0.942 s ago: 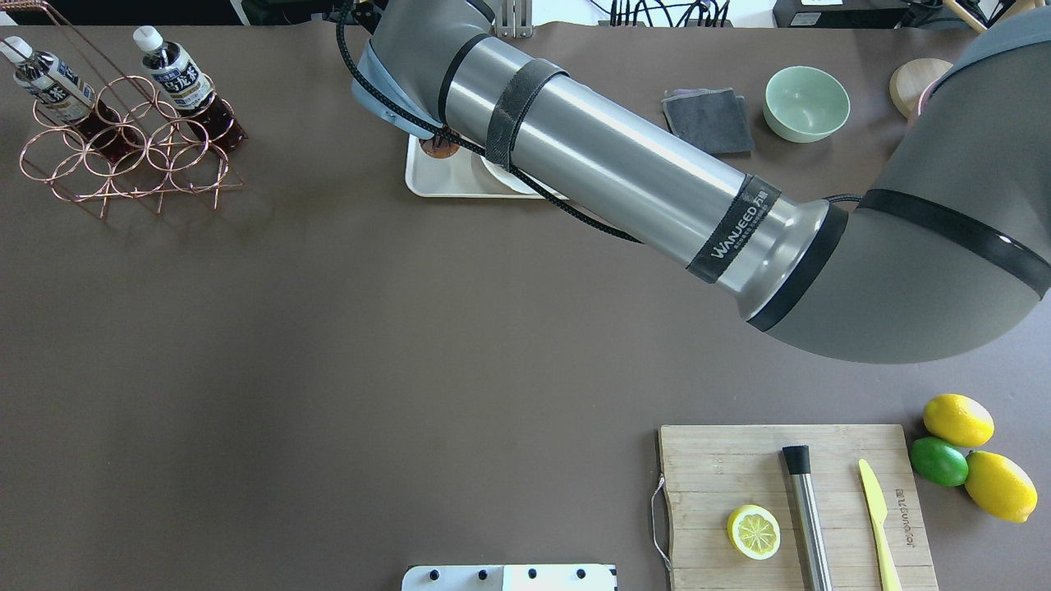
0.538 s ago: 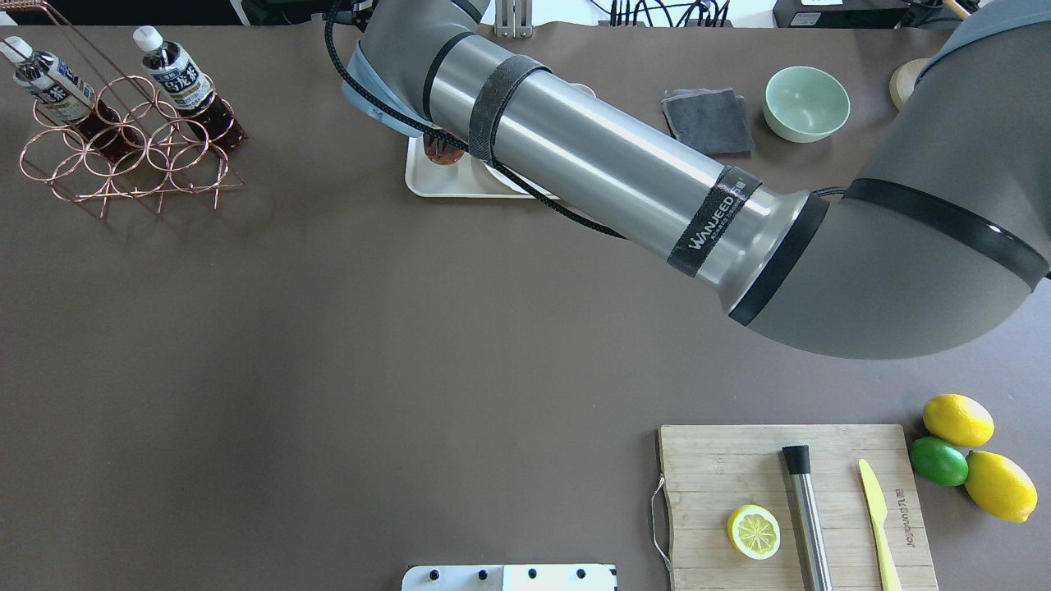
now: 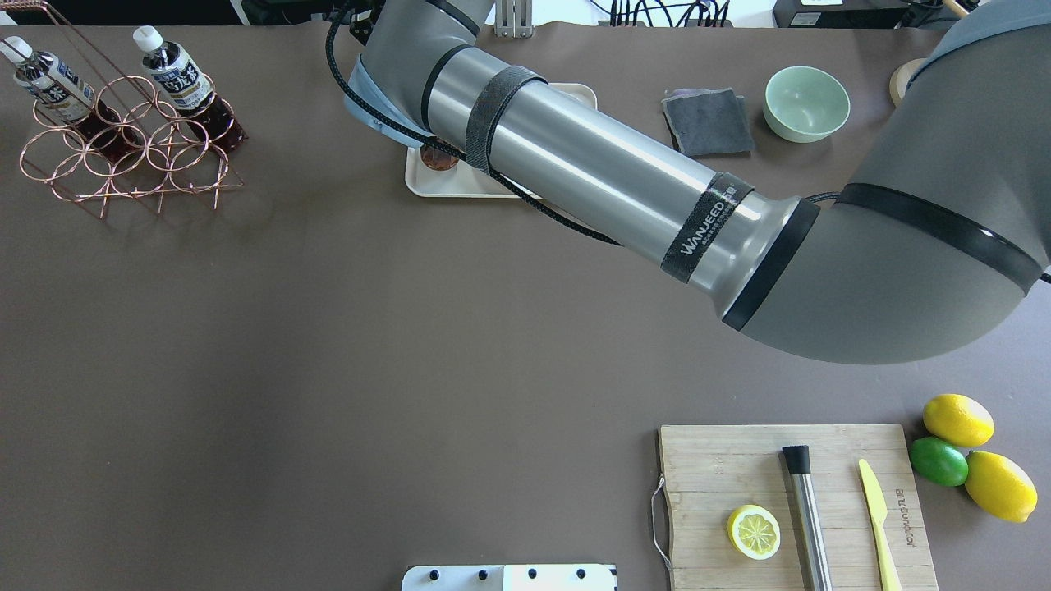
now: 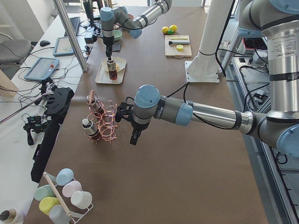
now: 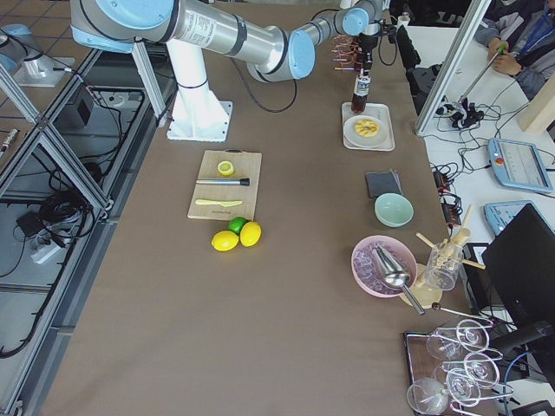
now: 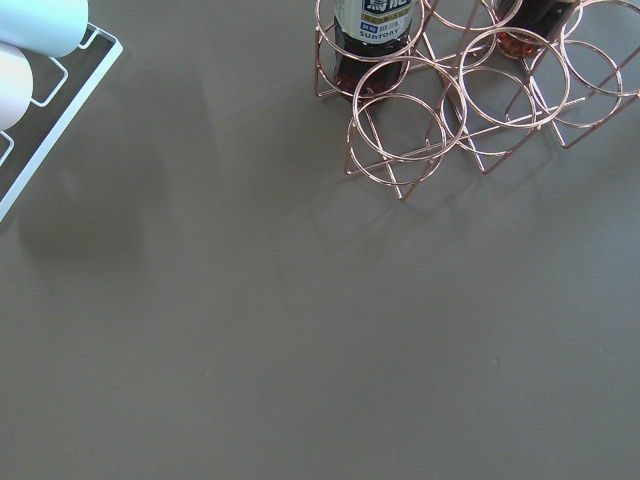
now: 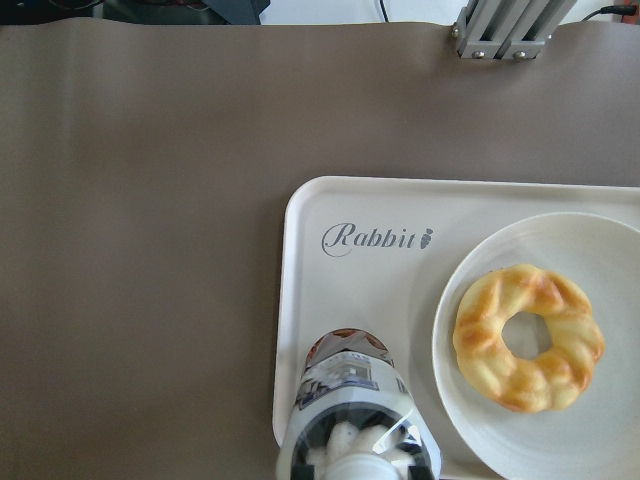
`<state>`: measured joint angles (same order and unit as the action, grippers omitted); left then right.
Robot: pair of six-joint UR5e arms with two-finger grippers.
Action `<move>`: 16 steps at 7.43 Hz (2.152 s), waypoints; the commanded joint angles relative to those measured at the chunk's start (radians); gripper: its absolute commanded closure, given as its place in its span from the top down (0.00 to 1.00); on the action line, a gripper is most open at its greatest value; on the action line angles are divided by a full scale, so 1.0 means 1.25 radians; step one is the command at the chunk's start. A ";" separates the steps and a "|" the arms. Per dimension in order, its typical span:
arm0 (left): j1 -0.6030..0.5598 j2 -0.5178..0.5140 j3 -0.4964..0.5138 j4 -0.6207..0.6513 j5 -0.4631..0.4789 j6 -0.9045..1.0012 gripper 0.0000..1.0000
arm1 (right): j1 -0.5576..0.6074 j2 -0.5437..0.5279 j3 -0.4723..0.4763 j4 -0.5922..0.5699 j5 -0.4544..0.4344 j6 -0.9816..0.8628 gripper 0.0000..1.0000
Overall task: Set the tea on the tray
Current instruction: 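Carry the bottle with the right gripper over the cream tray and lower it, then open the right gripper to release the bottle beside the plate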
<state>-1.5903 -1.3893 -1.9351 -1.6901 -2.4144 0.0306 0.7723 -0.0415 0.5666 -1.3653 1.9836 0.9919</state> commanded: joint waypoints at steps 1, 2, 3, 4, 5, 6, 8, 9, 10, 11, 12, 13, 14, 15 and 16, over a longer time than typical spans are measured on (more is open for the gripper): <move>-0.002 0.002 0.001 -0.003 0.000 0.000 0.97 | -0.002 -0.001 -0.003 0.005 0.000 -0.001 0.52; -0.003 0.002 -0.001 -0.003 0.000 0.000 0.97 | -0.004 -0.001 -0.003 0.005 0.000 -0.001 0.63; -0.003 0.002 -0.001 -0.003 0.000 0.000 0.97 | -0.004 0.000 -0.003 0.005 0.000 0.000 0.64; -0.003 0.002 -0.001 -0.004 0.000 0.000 0.97 | -0.003 0.000 -0.002 0.005 0.000 -0.001 0.64; -0.003 0.001 0.001 -0.002 0.000 0.000 0.97 | 0.002 0.000 0.006 0.005 0.002 -0.001 0.68; -0.004 0.001 -0.002 0.001 0.000 0.000 0.97 | 0.012 -0.005 0.034 -0.001 0.013 -0.014 0.70; -0.021 -0.011 -0.002 0.010 0.002 0.000 0.97 | 0.073 -0.143 0.281 -0.135 0.105 -0.085 0.71; -0.021 -0.011 0.007 0.010 0.006 0.004 0.97 | 0.103 -0.231 0.434 -0.253 0.136 -0.162 0.71; -0.021 -0.011 0.015 0.022 0.008 0.006 0.97 | 0.122 -0.295 0.541 -0.351 0.147 -0.215 0.72; -0.020 -0.015 0.013 0.064 0.015 0.016 0.97 | 0.143 -0.378 0.633 -0.375 0.152 -0.259 0.72; -0.026 -0.024 0.015 0.101 0.026 0.079 0.97 | 0.172 -0.474 0.712 -0.377 0.173 -0.337 0.74; -0.047 -0.026 0.008 0.153 0.038 0.099 0.97 | 0.205 -0.574 0.796 -0.377 0.190 -0.400 0.77; -0.047 -0.042 0.008 0.173 0.051 0.099 0.97 | 0.238 -0.682 0.885 -0.377 0.190 -0.471 0.99; -0.045 -0.047 0.006 0.176 0.102 0.099 0.97 | 0.290 -0.768 0.937 -0.378 0.190 -0.555 0.99; -0.042 -0.047 0.010 0.187 0.116 0.099 0.97 | 0.362 -0.858 0.961 -0.378 0.194 -0.693 0.99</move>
<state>-1.6454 -1.4408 -1.9259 -1.4812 -2.3199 0.1514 1.0963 -0.9182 1.6763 -1.8364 2.2192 0.3648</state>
